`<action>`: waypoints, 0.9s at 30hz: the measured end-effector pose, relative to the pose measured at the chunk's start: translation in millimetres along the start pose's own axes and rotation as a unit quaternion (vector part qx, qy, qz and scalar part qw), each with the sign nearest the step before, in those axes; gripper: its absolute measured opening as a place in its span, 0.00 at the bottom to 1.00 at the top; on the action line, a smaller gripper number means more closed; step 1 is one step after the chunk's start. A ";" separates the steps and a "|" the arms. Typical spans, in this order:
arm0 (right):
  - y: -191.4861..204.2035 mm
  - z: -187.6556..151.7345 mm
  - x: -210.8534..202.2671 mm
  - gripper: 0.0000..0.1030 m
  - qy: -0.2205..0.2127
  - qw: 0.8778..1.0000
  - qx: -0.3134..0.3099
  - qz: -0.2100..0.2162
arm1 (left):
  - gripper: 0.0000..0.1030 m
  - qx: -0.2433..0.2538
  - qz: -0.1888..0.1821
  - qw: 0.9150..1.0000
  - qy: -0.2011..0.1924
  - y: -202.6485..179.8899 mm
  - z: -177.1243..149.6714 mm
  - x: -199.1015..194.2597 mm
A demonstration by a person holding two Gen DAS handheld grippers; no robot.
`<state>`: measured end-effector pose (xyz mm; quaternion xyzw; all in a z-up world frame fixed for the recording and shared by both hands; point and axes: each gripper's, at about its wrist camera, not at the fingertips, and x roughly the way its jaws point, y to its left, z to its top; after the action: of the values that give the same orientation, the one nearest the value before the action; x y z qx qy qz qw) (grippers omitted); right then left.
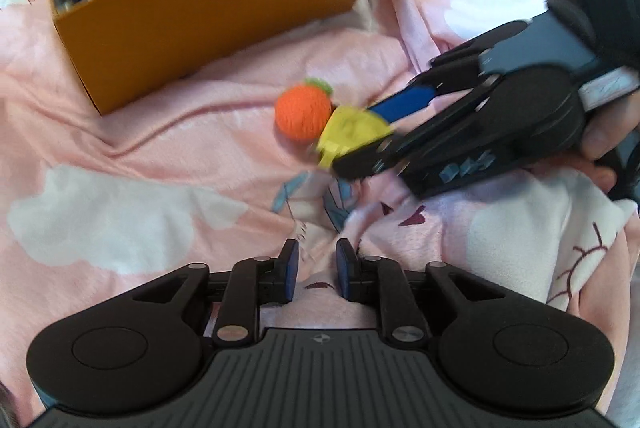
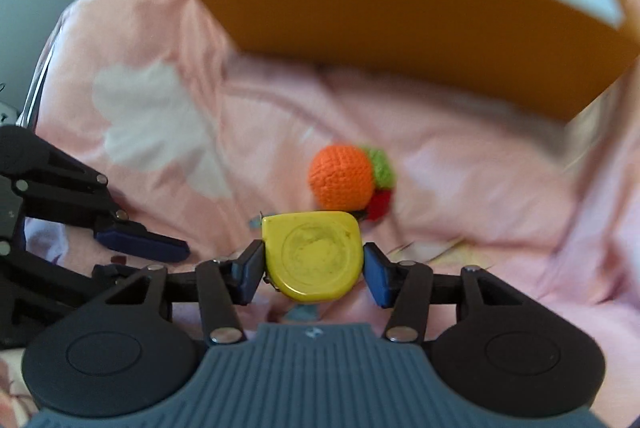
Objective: Organize objects
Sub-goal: 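Grasp the yellow tape measure with the right gripper while the left holds the fruit, then lift the fruit and tape measure and carry both over the orange box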
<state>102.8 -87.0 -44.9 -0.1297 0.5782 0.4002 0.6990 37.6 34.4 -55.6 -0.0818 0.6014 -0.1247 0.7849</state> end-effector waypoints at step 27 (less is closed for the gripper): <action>-56.5 -1.2 14.3 0.59 -0.041 0.996 0.012 -0.077 | 0.49 0.147 0.047 0.988 -0.026 -31.2 42.7 76.9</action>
<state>142.2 -118.4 -74.3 -0.1486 0.5423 0.3431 0.7524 94.6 -18.9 -106.7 0.0595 0.5594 -0.1728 0.8085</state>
